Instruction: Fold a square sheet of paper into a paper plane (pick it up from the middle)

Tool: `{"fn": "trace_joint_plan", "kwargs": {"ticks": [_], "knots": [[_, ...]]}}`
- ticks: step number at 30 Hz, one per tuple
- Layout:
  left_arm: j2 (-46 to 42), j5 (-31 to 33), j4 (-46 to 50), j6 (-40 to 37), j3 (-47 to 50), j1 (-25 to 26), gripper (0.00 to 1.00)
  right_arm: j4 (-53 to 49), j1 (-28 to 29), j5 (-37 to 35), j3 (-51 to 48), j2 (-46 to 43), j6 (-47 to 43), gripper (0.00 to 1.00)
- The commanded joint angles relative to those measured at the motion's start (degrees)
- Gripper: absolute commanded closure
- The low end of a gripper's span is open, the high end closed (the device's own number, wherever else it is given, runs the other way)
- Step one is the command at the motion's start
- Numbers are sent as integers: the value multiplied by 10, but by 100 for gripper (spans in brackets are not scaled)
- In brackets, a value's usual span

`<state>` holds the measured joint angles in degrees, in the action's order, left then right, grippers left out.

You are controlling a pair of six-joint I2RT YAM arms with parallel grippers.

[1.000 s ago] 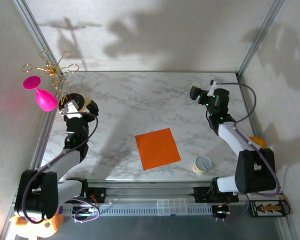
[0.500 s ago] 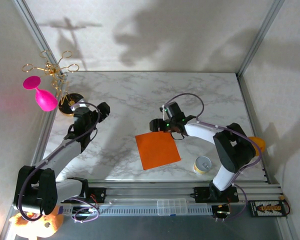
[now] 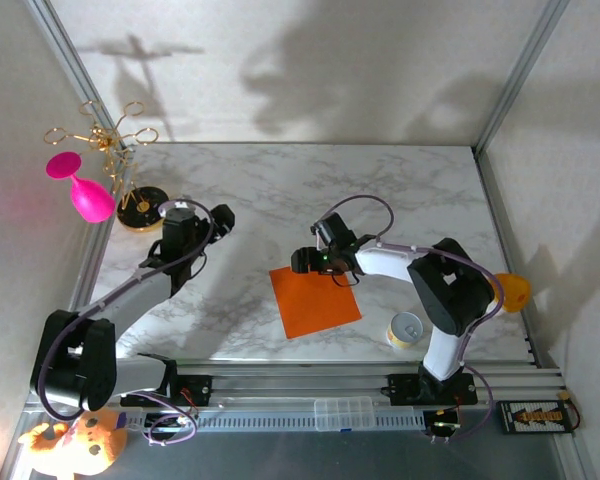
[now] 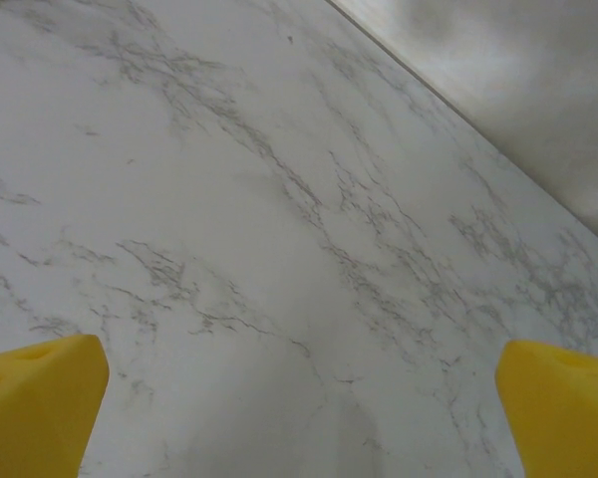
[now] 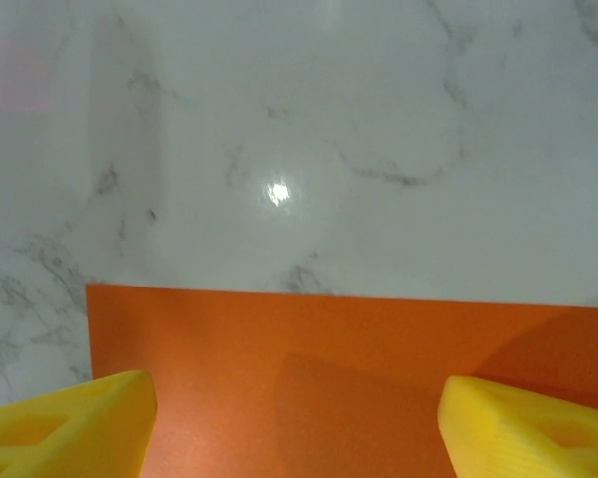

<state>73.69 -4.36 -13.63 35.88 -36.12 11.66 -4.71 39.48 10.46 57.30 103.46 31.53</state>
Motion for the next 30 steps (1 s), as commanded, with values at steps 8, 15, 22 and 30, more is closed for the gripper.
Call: {"fn": "trace_joint_plan", "kwargs": {"ticks": [8,15,22,30], "knots": [[38,14,62,27,-50,40,1,-12,-23,-117,70,86,130,21],[75,25,122,49,-86,76,1,27,-49,-73,125,121,186,21],[155,61,260,-13,-179,163,0,61,-99,-2,126,17,138,12],[320,132,406,-21,-370,293,1,27,-181,-67,19,-80,84,3]]}}
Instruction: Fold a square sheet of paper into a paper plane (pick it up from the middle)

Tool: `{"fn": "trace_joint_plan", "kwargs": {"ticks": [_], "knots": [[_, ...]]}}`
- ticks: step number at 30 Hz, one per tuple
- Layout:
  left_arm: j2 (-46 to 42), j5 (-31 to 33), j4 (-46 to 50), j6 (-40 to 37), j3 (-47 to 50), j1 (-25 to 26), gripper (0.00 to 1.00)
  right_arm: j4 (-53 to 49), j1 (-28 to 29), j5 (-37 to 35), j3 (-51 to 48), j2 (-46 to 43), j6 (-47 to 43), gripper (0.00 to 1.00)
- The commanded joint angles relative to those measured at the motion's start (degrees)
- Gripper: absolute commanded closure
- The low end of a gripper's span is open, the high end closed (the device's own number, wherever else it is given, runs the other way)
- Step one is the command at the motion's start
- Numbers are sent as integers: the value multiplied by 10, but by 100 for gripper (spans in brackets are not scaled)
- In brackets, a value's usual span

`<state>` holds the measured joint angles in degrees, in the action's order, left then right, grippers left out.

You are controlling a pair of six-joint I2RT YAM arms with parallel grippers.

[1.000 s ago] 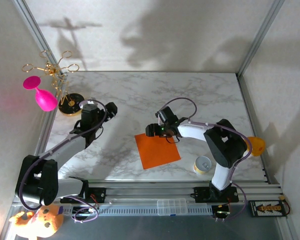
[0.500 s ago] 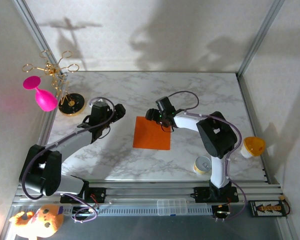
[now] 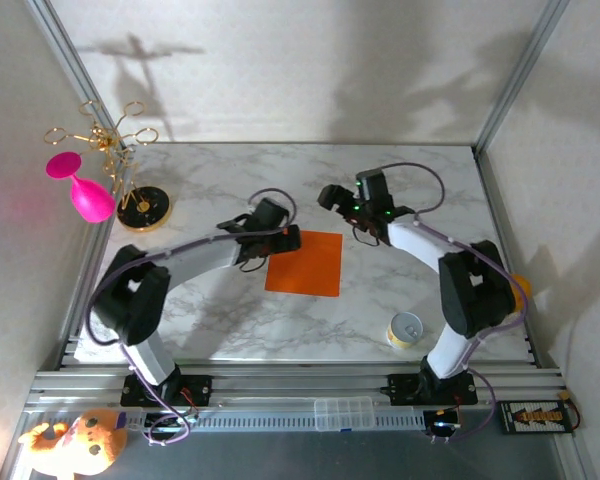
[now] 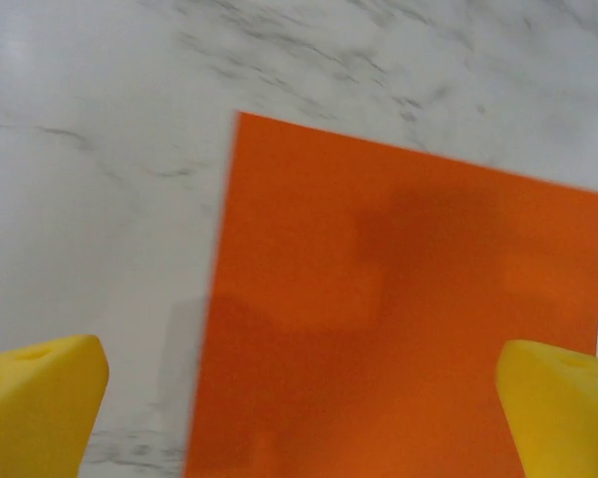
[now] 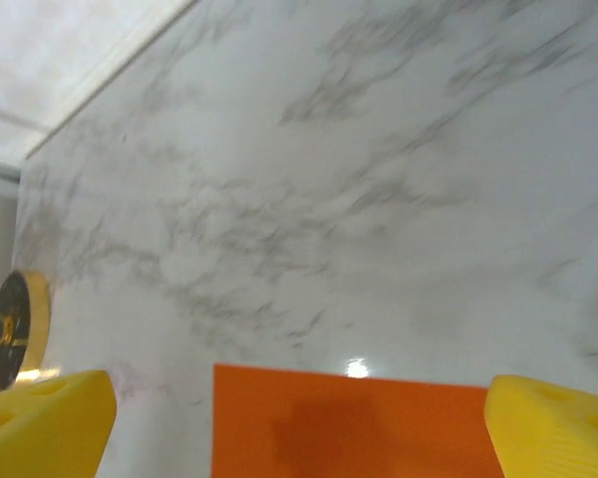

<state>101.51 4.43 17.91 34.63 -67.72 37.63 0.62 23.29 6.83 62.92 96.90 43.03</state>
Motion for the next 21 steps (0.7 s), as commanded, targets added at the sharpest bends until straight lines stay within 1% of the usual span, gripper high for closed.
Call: {"fn": "trace_joint_plan", "kwargs": {"ticks": [1,3,5,12,21], "knots": [[62,46,103,-7,-75,44,1,-29,-27,-35,-46,-22,-35,2],[109,56,130,-1,-121,61,2,-36,-43,-51,-65,-42,-44,1],[143,55,150,-1,-155,70,6,-42,-55,-62,-78,-56,-51,1],[219,34,190,-13,-234,76,13,-47,-82,-76,-105,-81,-64,1],[255,32,201,-10,-235,76,15,-45,-89,-70,-107,-76,-61,1]]}}
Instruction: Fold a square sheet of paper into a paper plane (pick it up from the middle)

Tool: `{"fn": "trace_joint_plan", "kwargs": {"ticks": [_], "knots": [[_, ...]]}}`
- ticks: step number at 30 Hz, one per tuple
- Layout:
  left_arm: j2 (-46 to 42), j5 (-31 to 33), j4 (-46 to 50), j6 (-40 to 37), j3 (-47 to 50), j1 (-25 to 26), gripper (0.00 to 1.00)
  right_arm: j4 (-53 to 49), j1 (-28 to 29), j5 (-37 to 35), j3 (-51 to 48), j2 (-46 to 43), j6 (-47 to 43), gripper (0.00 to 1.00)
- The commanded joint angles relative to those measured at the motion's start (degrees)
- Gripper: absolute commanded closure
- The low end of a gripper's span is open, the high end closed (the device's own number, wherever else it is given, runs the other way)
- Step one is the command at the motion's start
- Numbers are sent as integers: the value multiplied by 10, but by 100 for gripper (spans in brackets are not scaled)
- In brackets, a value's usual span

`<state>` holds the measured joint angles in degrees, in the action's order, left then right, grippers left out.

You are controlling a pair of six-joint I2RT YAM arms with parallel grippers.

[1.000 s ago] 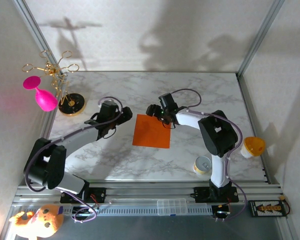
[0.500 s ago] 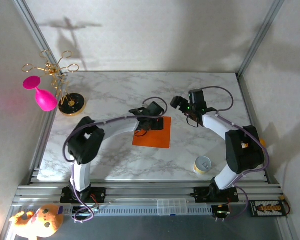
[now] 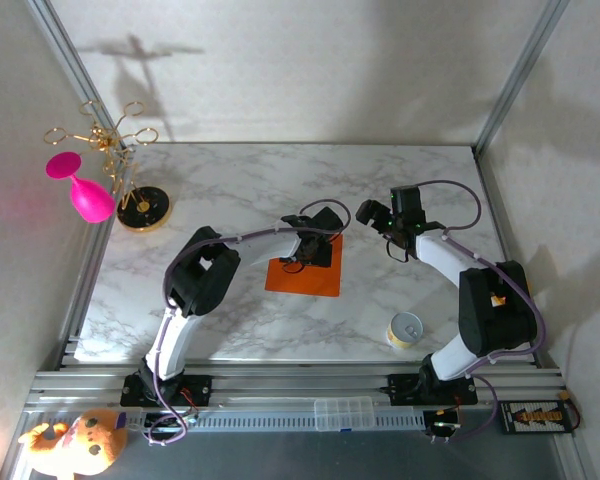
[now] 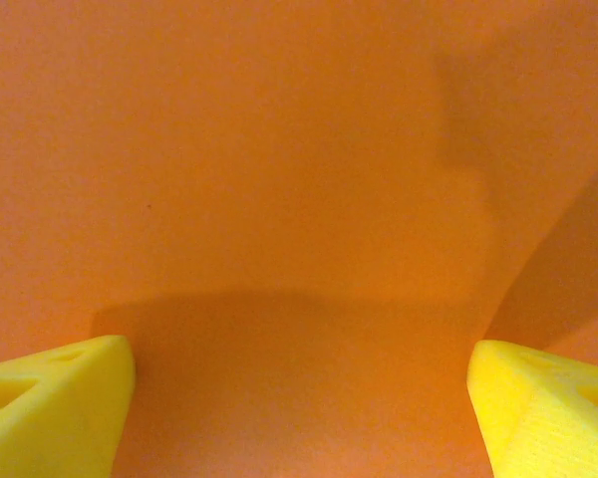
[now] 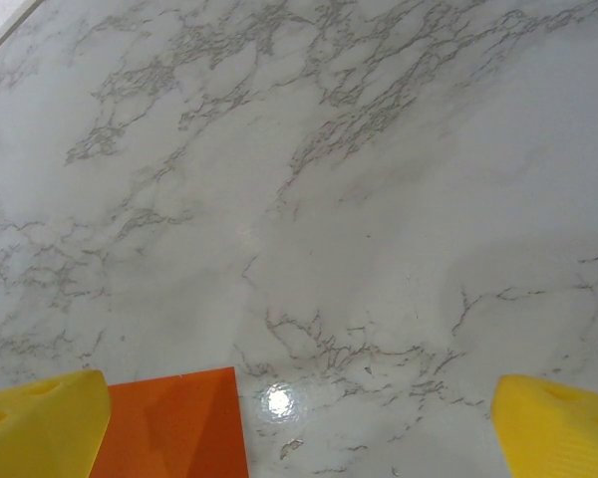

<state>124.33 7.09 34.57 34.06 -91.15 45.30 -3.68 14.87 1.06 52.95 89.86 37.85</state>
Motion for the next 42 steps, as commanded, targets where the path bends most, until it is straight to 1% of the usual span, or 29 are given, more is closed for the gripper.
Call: {"fn": "trace_joint_plan", "kwargs": {"ticks": [1,4,10,15,17,19,22,23,25,28,32,38,42], "knots": [[30,9,34,-3,2,0,15,-2,-5,-11,-7,-5,-9,1],[38,12,32,-1,13,-1,17,-3,-5,-11,-6,-5,-7,1],[32,-6,10,2,39,-5,23,-6,-4,-11,-2,-6,-5,1],[-5,-27,-15,1,47,-10,34,-7,-4,-8,0,-7,-3,2],[-34,-43,-33,1,51,-12,42,-7,-4,-7,0,-9,-1,2],[-66,-64,-52,3,58,-16,53,-8,-4,-7,1,-13,0,2],[-125,-117,-100,12,88,-29,68,-5,-5,-6,-1,-21,1,2],[-147,-141,-121,17,108,-37,71,-1,-5,-2,-3,-25,1,2],[-185,-191,-175,33,143,-54,73,22,-7,22,-16,-36,-4,3],[-225,-273,-266,70,200,-82,74,70,-12,72,-39,-49,-5,3],[-233,-347,-377,116,264,-109,74,119,-15,138,-58,-51,-2,3],[-205,-381,-445,131,305,-138,74,167,-14,213,-78,-48,4,4],[-184,-371,-430,102,322,-154,75,166,-13,249,-79,-40,-9,7]]}}
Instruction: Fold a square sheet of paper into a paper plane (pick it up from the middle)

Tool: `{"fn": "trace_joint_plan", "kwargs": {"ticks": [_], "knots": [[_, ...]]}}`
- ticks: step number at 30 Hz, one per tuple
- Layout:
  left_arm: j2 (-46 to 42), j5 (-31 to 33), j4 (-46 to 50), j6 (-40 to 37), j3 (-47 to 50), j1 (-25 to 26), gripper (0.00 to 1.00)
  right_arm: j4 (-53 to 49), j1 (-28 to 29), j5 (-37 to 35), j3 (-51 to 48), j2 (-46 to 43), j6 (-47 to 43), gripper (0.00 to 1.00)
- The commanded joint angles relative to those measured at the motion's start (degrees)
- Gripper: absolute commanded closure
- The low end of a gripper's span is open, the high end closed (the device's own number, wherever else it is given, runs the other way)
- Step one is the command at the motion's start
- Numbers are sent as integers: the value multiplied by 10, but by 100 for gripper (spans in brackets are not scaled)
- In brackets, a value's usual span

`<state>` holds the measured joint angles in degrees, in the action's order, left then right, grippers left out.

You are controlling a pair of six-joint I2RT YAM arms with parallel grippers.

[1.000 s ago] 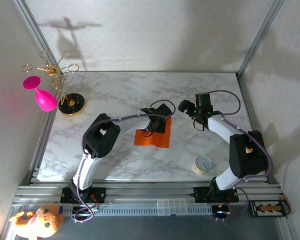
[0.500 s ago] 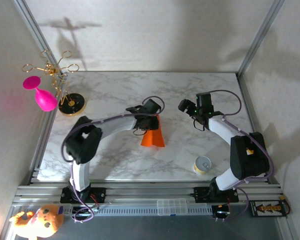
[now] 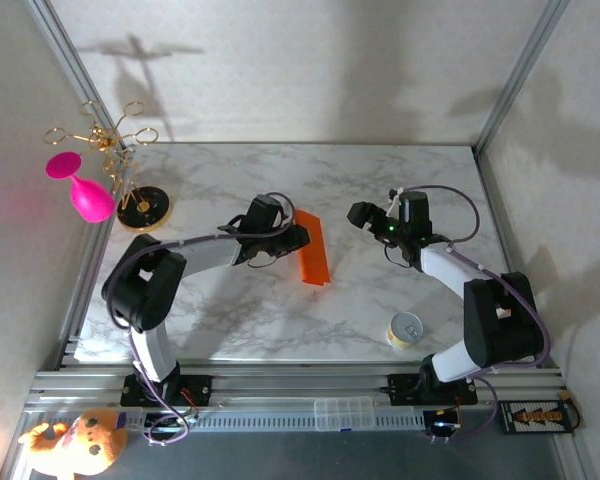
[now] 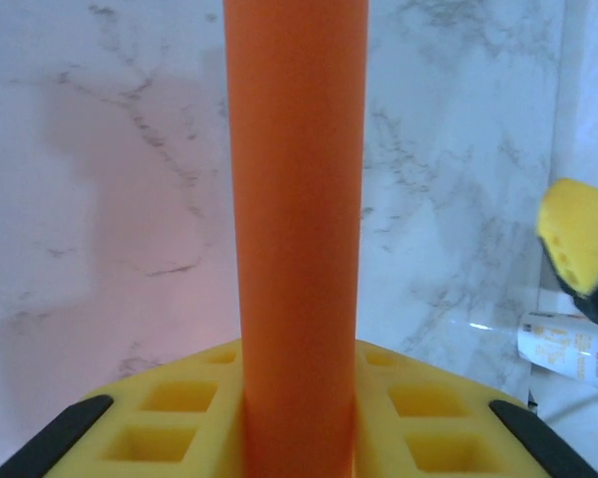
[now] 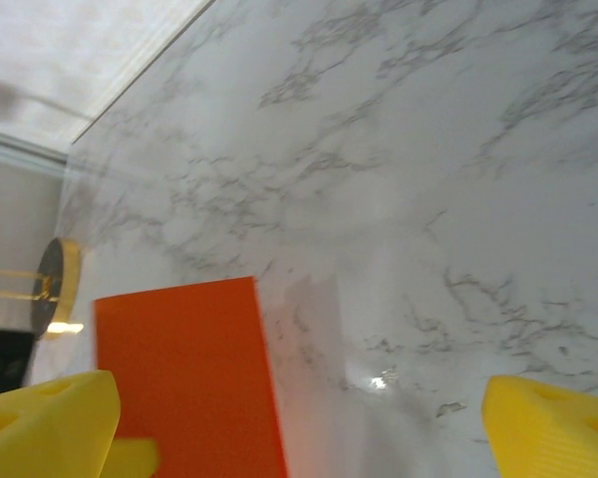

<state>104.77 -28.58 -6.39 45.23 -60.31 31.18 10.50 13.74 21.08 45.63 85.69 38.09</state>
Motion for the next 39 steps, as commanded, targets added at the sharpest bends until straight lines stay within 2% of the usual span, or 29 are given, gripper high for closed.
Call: {"fn": "trace_joint_plan", "kwargs": {"ticks": [1,7,11,17,22,26,36,39], "knots": [[11,-6,-14,-26,18,-15,74,21,0,51,-8,3,-16,8],[14,50,41,-103,20,-25,75,16,18,56,-21,12,-27,12],[19,64,50,-121,17,-25,75,-10,52,34,-9,31,-44,18],[39,80,62,-124,6,-25,76,-57,126,5,40,84,-70,40],[49,90,87,-137,-7,-25,77,-78,162,26,94,149,-79,68],[52,89,98,-153,-11,-25,78,-102,180,31,131,198,-79,78],[64,67,118,-177,-27,-25,78,-127,188,45,161,259,-76,86],[63,73,137,-168,-37,-25,77,-159,189,11,167,268,-59,88]]}}
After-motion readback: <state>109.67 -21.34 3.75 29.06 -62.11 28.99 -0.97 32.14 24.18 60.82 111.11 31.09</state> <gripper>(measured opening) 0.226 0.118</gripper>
